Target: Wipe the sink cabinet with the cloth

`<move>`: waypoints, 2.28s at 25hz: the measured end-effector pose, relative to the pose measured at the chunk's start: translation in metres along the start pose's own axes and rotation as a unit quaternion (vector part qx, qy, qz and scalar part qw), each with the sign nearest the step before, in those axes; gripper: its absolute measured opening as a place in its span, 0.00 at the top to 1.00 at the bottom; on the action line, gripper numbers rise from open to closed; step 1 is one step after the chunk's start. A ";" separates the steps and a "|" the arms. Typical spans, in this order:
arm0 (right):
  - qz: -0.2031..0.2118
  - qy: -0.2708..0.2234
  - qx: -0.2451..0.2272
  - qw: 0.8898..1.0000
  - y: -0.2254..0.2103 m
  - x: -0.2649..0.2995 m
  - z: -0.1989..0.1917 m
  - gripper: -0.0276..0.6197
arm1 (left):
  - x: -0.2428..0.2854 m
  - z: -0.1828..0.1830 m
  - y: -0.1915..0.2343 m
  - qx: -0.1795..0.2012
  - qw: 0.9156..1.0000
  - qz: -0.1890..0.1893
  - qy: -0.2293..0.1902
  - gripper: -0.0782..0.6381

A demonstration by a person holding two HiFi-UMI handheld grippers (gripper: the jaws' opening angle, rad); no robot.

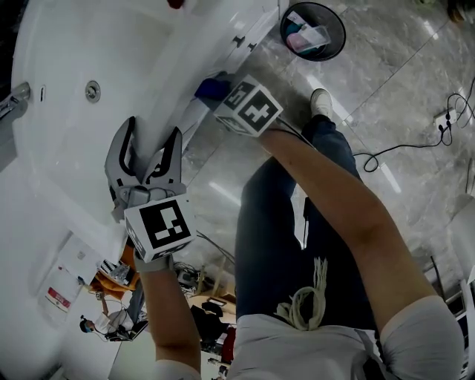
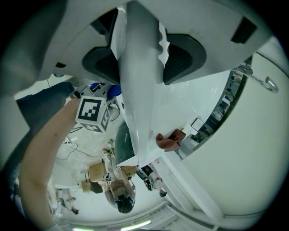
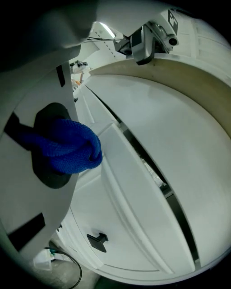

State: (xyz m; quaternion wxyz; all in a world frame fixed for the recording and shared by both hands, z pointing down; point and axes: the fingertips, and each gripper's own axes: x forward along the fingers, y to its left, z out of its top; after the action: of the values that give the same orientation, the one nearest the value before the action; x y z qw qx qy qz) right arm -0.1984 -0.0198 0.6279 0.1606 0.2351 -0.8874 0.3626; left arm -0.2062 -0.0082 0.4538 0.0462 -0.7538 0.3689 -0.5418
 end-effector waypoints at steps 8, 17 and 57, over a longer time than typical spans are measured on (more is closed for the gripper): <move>-0.008 0.039 -0.006 0.999 -0.027 0.017 -0.027 0.90 | 0.003 -0.003 0.000 0.012 1.000 0.011 0.016 0.48; -0.010 0.089 -0.010 0.996 -0.066 0.036 -0.062 0.90 | 0.003 -0.002 -0.001 0.014 1.000 0.013 0.014 0.48; -0.141 -0.001 0.069 0.988 -0.232 -0.079 0.017 0.90 | 0.009 -0.008 0.002 0.002 0.998 0.006 0.057 0.46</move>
State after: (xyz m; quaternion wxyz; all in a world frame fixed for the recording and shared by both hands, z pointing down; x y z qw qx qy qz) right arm -0.0102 -0.1537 0.7124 0.1928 0.3686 -0.8186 0.3961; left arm -0.2127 -0.0131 0.4630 0.0294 -0.7199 0.3742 -0.5839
